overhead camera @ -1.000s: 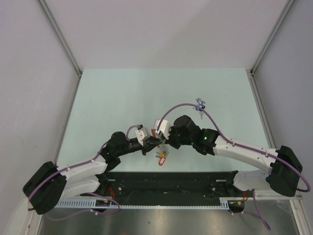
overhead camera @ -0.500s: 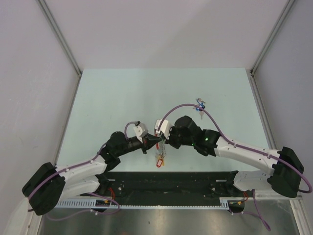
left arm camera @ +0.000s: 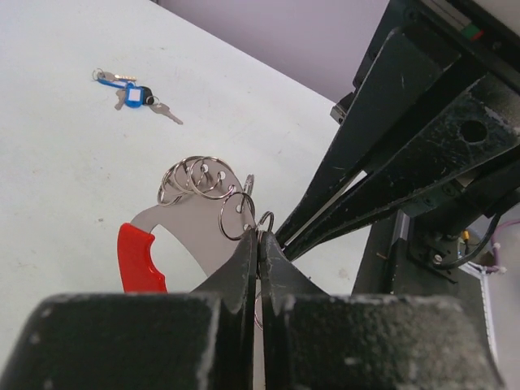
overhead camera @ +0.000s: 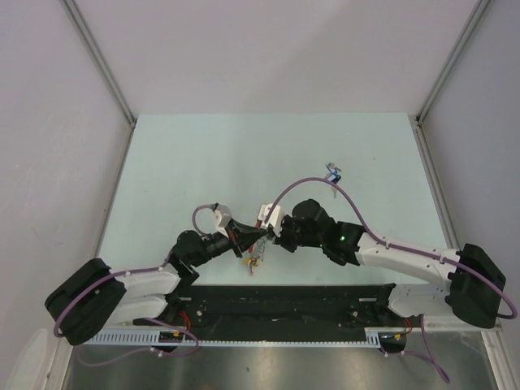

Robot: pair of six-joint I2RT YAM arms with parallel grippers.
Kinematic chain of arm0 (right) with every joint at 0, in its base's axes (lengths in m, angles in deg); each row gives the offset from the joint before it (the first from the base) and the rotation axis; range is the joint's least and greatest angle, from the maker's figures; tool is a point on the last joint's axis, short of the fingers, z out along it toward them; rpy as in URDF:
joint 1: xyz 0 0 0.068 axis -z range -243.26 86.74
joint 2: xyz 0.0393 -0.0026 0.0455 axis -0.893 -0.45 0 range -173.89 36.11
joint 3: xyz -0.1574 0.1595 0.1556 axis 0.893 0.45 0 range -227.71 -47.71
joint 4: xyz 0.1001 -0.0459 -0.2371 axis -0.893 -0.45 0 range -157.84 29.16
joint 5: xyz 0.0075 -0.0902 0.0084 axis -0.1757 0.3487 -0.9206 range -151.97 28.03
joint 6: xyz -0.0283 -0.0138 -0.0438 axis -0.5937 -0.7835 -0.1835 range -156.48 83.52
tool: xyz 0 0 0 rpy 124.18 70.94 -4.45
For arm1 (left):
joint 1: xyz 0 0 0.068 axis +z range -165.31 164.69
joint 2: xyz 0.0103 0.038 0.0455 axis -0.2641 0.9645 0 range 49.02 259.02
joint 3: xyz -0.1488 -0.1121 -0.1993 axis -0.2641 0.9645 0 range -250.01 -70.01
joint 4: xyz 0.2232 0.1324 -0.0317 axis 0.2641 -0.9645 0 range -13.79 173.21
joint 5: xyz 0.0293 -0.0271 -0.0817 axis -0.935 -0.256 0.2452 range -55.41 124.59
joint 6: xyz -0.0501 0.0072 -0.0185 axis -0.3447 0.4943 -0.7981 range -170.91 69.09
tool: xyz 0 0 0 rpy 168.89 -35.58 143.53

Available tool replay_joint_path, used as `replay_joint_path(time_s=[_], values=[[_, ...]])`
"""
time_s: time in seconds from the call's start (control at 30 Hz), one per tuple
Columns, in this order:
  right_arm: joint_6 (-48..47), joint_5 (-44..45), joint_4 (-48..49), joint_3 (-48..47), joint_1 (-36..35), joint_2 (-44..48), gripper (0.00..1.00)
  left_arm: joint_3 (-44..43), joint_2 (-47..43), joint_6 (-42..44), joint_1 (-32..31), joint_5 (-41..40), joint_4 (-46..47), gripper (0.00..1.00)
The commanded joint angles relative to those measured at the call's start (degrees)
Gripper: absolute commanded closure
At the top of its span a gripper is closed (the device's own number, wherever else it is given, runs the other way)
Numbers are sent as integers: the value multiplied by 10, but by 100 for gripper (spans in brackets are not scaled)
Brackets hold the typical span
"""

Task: Put the keys on the keyring

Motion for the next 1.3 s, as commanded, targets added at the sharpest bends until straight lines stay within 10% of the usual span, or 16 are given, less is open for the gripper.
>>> replay_joint_path(time_s=[0.0,0.23,0.4,0.7,1.27], values=[[26,-68,81,12,-9,6,100,6,31,-58,-2,-17,213,100],[9,-19,55,11,12,34,100,15,24,-41,-2,-29,171,97],[-5,16,17,5,16,50,100,-20,-67,36,-2,-35,-14,64],[-20,50,-34,-26,8,44,100,-135,-164,199,-4,-16,-387,63],[-24,48,-50,-32,7,39,100,-346,-99,264,-31,10,-728,65]])
